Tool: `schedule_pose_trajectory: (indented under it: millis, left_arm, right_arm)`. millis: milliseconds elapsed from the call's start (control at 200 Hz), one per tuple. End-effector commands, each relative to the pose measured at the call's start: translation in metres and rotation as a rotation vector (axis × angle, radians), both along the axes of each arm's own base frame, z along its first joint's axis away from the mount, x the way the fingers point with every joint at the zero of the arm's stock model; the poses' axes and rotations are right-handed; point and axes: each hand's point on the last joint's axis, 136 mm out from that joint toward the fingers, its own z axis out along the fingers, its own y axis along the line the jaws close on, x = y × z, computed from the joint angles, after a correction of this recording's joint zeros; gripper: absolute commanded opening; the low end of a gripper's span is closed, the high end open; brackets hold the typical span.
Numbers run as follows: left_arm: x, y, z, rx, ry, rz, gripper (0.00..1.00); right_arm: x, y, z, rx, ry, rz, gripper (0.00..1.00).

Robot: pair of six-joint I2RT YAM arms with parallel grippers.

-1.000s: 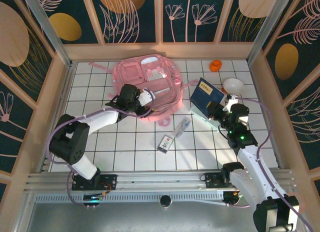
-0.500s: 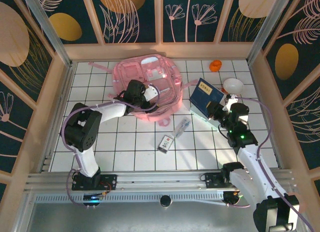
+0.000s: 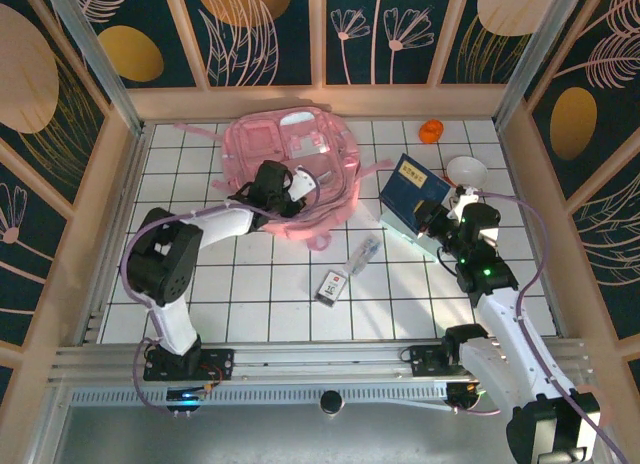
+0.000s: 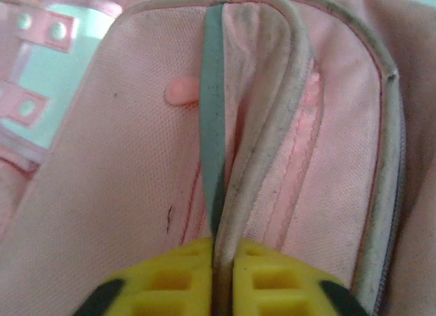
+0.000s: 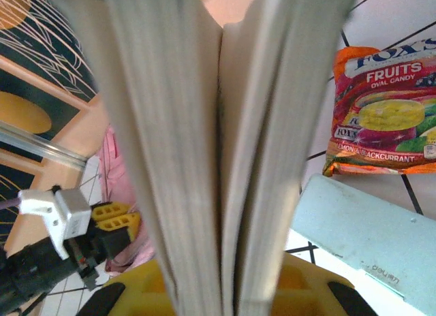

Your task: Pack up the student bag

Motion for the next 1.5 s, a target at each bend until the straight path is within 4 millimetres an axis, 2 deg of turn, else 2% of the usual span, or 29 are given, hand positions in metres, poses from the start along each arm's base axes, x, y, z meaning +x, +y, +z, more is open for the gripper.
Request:
schedule_pose_trajectory:
  millis: [0,75,160,175,200,290,335,370,380,400,520,656,906,1011,1126,1336,1496]
  left_arm:
    - [-0.009,0.016,0.052,-0.082,-0.051,0.086,0.00]
    - [-0.021,0.024,0.067,-0.115,-0.043,0.116,0.00]
    - [-0.035,0.023,0.089,-0.199,-0.020,0.127,0.00]
    - [-0.041,0.025,0.084,-0.206,0.002,0.132,0.00]
    - [-0.045,0.024,0.088,-0.232,0.015,0.139,0.00]
    - [-0.052,0.023,0.108,-0.327,0.031,0.163,0.00]
    - [-0.050,0.022,0.119,-0.364,0.026,0.181,0.00]
    - [-0.050,0.023,0.120,-0.378,0.034,0.196,0.00]
    - [-0.047,0.021,0.131,-0.395,0.019,0.194,0.00]
    - [-0.044,0.019,0.138,-0.409,0.014,0.196,0.00]
    - [-0.031,0.013,0.166,-0.472,0.007,0.222,0.00]
    - [-0.018,0.010,0.187,-0.543,0.002,0.265,0.00]
    - [-0.007,0.002,0.197,-0.636,0.045,0.307,0.00]
    - [-0.004,0.001,0.196,-0.637,0.044,0.315,0.00]
    - [-0.003,-0.001,0.194,-0.639,0.052,0.310,0.00]
    - [-0.002,-0.012,0.203,-0.709,0.078,0.275,0.00]
    - [-0.002,-0.018,0.214,-0.735,0.081,0.250,0.00]
  right_arm:
    - [0.010,-0.004,0.033,0.082,-0.066,-0.051,0.00]
    - [0.014,-0.001,0.033,0.124,-0.057,-0.051,0.00]
    - [0.019,0.001,0.034,0.165,-0.043,-0.058,0.00]
    - [0.019,0.001,0.034,0.170,-0.040,-0.061,0.00]
    - [0.021,0.000,0.034,0.182,-0.034,-0.068,0.00]
    - [0.022,-0.003,0.034,0.213,-0.009,-0.104,0.00]
    - [0.021,-0.004,0.035,0.229,-0.002,-0.113,0.00]
    - [0.020,-0.004,0.035,0.243,0.001,-0.117,0.00]
    - [0.019,-0.004,0.036,0.247,0.003,-0.118,0.00]
    - [0.019,-0.004,0.036,0.254,0.005,-0.120,0.00]
    - [0.013,0.000,0.037,0.304,0.051,-0.121,0.00]
    - [0.004,0.011,0.036,0.355,0.100,-0.133,0.00]
    - [-0.017,0.019,0.027,0.384,0.169,-0.245,0.00]
    - [-0.023,0.034,0.024,0.429,0.177,-0.219,0.00]
    - [-0.024,0.061,0.020,0.480,0.192,-0.147,0.00]
    - [-0.011,0.107,0.022,0.550,0.170,-0.031,0.00]
    - [0.006,0.125,0.016,0.662,0.146,-0.038,0.00]
